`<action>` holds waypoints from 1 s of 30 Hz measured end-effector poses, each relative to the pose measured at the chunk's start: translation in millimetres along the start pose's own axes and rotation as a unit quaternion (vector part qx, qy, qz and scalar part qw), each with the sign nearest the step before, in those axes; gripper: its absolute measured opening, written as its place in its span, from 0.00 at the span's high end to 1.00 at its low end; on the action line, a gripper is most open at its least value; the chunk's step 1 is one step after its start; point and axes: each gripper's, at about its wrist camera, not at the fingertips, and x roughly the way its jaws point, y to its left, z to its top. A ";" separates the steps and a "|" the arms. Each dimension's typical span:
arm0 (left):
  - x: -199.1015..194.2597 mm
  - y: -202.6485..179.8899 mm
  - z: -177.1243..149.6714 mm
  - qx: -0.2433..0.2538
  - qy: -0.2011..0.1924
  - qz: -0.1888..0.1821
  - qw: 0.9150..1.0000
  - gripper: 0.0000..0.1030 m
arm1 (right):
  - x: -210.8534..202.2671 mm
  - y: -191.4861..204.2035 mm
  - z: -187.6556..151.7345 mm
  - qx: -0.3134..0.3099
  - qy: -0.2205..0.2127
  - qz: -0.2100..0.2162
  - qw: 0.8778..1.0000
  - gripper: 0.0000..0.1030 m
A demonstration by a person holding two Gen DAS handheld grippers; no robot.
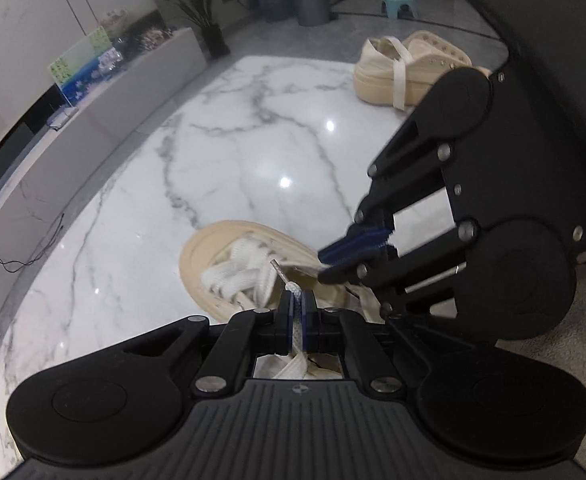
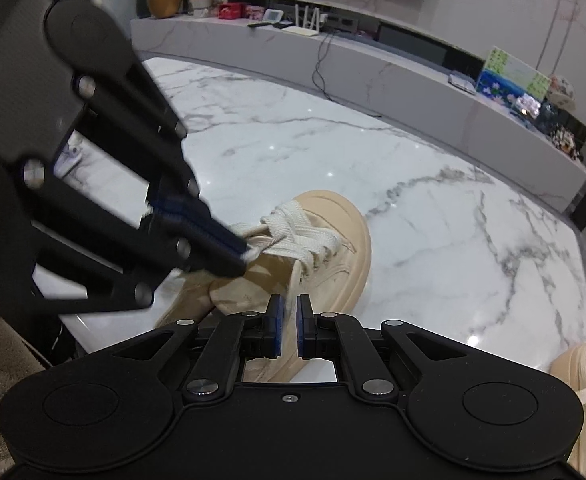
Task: Lace up shoes with both hands
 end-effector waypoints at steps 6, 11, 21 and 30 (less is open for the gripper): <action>10.5 -4.5 -1.3 0.019 0.014 0.000 1.000 0.97 | 0.0 -14.0 -3.6 0.042 -0.002 0.011 0.999 0.98; 14.2 -8.1 -0.5 0.038 0.013 -0.004 0.999 0.97 | 0.3 -18.6 -5.3 0.056 -0.002 0.018 0.998 0.98; 18.8 -9.6 1.2 0.053 0.016 -0.006 0.998 0.97 | 1.2 -17.8 -5.6 0.054 -0.002 0.019 0.998 0.98; 22.2 -7.7 3.2 0.050 0.019 -0.009 0.999 0.97 | 2.0 -16.7 -5.4 0.051 -0.001 0.017 0.999 0.97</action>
